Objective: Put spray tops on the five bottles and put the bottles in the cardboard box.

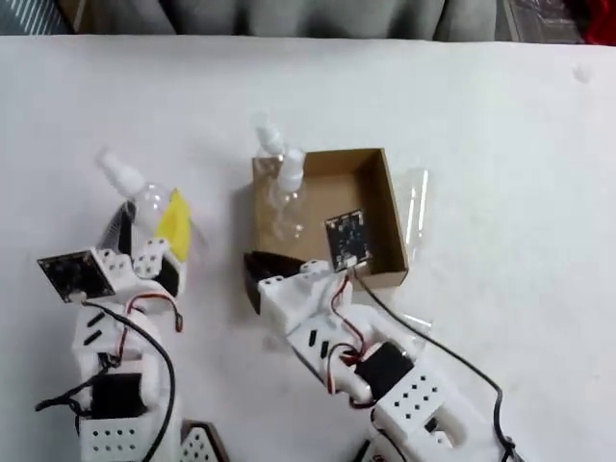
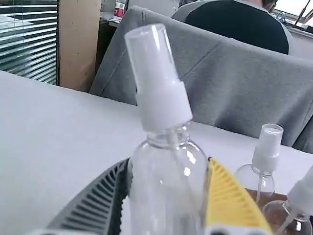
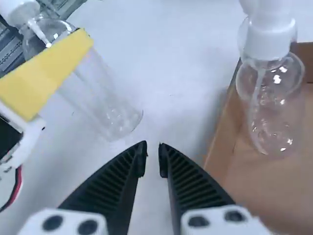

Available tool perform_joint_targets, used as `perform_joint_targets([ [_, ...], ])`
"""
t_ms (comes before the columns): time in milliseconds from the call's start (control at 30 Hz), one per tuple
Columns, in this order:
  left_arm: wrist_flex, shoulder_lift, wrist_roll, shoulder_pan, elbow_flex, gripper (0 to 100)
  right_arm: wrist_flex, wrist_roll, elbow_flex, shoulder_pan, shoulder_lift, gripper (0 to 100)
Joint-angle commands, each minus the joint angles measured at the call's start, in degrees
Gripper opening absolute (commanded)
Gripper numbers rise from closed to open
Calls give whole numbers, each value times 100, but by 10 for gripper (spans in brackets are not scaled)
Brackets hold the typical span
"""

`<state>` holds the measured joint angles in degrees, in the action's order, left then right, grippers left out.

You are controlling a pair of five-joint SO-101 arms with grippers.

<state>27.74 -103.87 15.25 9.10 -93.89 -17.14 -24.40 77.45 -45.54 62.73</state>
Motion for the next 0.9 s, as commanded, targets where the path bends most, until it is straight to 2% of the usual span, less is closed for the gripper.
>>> perform_joint_targets([
  [0, -193, -57, 44, 22, 132, 22, 13, -9, -35, -215, 48, 16],
  [167, -185, -57, 53, 4, 132, 21, 13, -9, -26, -831, 48, 16],
  [233, -158, -57, 53, -92, 132, 21, 13, -9, -26, -875, 48, 16],
  [433, 607, -57, 35, -655, 545, 21, 31, -9, 44, -892, 48, 16],
  [700, 668, -57, 44, -1218, 615, 21, 1446, 9, 791, -1174, 48, 18],
  [867, 721, -57, 44, -1253, 747, 21, 1640, 9, 905, -1156, -4, 17],
])
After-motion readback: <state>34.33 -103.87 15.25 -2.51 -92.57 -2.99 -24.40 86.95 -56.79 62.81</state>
